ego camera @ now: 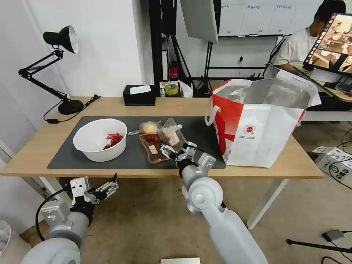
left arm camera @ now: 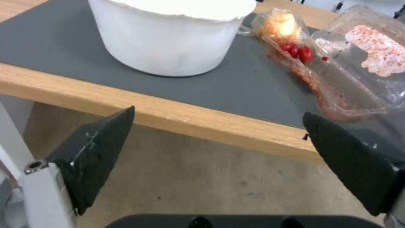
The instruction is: Pick up the trash from the table and place it into the takeout bag.
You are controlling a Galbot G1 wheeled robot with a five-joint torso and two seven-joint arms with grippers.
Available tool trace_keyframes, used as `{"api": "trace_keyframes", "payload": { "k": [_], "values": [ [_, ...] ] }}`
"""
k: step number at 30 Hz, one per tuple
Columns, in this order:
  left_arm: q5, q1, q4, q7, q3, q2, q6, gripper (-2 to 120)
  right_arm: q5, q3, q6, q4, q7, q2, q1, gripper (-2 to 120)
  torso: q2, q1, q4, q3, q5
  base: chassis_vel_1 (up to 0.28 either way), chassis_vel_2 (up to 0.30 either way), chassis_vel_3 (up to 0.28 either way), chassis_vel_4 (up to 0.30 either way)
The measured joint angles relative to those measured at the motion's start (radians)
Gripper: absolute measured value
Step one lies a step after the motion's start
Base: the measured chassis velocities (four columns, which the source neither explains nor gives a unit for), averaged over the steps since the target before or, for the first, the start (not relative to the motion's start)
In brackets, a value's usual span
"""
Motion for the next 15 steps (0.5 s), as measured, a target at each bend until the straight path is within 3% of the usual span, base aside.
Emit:
{"api": "trace_keyframes", "payload": {
  "k": [15],
  "values": [
    [0.0, 0.004, -0.005, 0.0, -0.012, 0.005, -0.001, 100, -0.026, -0.01, 0.0, 0.005, -0.044, -0.002, 0.025, 100, 0.0, 0.0, 0.0, 0.0, 0.0, 0.0, 0.0, 0.0, 0.0]
  ]
}}
